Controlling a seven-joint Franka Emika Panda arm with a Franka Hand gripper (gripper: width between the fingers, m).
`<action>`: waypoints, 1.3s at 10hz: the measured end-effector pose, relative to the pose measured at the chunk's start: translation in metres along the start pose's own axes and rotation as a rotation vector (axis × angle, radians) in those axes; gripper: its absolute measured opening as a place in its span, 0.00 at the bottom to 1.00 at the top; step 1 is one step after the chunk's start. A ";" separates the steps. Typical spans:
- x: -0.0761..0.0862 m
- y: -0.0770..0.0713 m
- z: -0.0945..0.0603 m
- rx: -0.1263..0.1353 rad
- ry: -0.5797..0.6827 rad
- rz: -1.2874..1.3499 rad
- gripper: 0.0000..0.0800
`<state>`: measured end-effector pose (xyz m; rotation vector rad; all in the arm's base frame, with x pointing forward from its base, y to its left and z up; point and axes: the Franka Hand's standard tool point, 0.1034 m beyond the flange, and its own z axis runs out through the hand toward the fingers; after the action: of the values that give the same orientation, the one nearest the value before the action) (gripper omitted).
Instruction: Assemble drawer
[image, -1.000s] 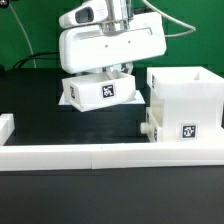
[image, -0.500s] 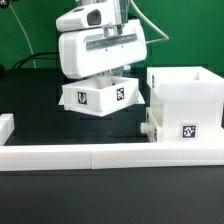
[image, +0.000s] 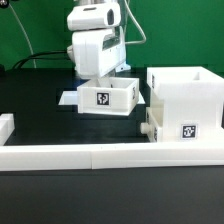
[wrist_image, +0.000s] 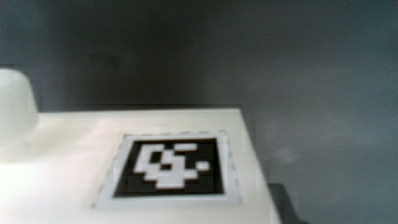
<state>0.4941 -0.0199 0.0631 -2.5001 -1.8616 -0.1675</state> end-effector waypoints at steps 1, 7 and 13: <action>-0.001 0.000 0.000 0.000 -0.004 -0.085 0.06; 0.005 0.012 0.005 0.018 -0.033 -0.322 0.06; 0.007 0.022 0.005 0.029 -0.033 -0.319 0.06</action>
Offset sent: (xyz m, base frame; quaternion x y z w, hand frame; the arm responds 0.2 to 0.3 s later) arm 0.0224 -0.0053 -0.0027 0.0062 -0.0492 -0.2152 0.9753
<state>0.5174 -0.0193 0.0599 -2.1833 -2.2476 -0.1020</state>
